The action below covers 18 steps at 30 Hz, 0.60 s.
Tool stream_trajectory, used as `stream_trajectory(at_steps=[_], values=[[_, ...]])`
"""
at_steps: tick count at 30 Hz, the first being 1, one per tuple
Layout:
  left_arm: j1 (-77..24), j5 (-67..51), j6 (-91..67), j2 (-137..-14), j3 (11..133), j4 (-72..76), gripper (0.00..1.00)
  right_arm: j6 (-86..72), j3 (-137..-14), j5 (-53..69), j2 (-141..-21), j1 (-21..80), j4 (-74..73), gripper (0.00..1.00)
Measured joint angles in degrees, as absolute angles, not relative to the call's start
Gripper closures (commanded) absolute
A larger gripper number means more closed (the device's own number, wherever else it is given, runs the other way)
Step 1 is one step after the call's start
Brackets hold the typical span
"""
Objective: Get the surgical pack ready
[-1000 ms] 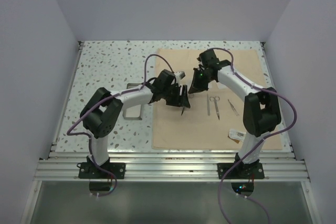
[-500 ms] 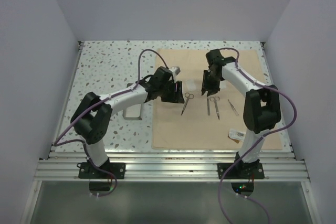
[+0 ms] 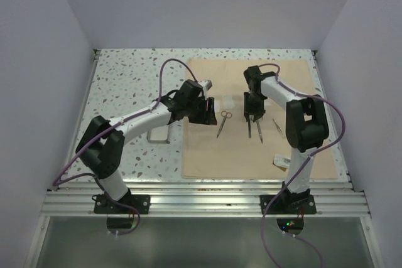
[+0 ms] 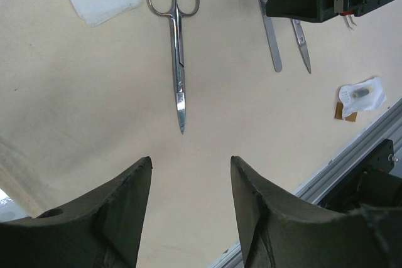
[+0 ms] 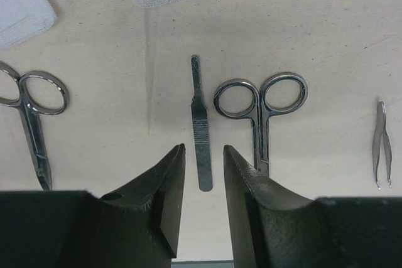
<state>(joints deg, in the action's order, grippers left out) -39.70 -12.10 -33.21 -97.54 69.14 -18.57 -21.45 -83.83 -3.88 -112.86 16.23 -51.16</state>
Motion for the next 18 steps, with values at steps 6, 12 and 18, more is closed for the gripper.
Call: stream_trajectory(at_steps=[6, 12, 18], values=[[-39.7, -12.1, -33.2, -97.5, 69.1, -18.7, 0.43, -20.9, -82.5, -5.1, -114.8, 16.5, -50.3, 0.67], [-39.7, -12.1, -33.2, -97.5, 69.1, -18.8, 0.43, -20.8, -82.1, -5.9, -115.3, 17.4, -49.7, 0.75], [-39.7, -12.1, -33.2, -97.6, 69.1, -18.8, 0.43, -20.4, -82.1, -6.9, -115.3, 18.1, -49.7, 1.0]])
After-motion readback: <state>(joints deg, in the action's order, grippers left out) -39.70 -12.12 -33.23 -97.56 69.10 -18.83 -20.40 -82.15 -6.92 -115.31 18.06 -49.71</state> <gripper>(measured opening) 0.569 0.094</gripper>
